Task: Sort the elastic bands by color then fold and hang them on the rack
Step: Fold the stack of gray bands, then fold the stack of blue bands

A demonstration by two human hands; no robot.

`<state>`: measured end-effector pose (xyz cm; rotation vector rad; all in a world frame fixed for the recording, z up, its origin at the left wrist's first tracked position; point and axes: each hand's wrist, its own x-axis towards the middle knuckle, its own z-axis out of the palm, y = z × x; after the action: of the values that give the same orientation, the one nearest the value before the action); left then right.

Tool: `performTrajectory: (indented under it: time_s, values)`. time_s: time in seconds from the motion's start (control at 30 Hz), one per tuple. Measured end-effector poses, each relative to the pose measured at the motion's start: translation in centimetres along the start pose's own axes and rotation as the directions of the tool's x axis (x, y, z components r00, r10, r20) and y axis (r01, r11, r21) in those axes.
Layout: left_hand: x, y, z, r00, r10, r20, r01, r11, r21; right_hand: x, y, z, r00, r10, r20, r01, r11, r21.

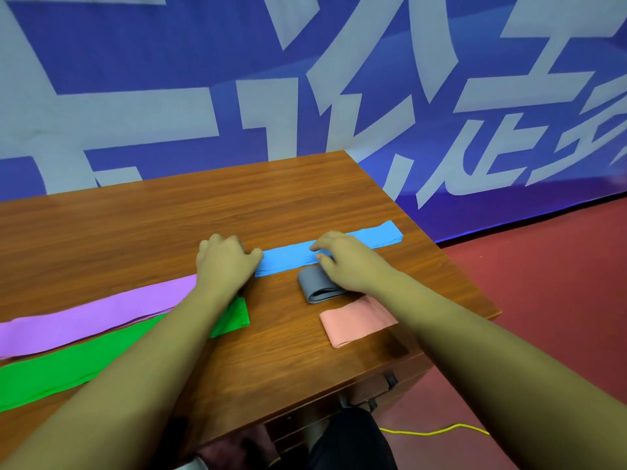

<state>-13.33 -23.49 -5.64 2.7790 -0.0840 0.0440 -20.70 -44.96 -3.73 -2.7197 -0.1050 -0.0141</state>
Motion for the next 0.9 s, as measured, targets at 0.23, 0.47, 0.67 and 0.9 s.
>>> performTrajectory:
  time_s: [0.23, 0.47, 0.67, 0.9]
  values:
    - [1.4, 1.3, -0.1, 0.983, -0.096, 0.157, 0.075, 0.988, 0.135, 1.4, -0.4, 1.4, 0.998, 0.019, 0.066, -0.018, 0.999, -0.027]
    - [1.5, 1.8, 0.0, 0.979, 0.043, 0.197, -0.053, 0.998, 0.043, 1.7, -0.2, 1.2, 0.999, 0.043, -0.018, -0.041, 0.994, 0.099]
    - [1.2, 3.4, -1.0, 0.983, 0.069, 0.169, 0.059, 0.757, -0.651, 3.2, -0.3, 0.9, 0.976, 0.2, -0.084, -0.147, 0.896, 0.419]
    - [0.2, 5.9, -0.9, 0.927, 0.332, 0.176, 0.045, 0.367, -0.929, 4.0, -1.4, -0.8, 0.92, 0.322, 0.225, -0.319, 0.28, 0.905]
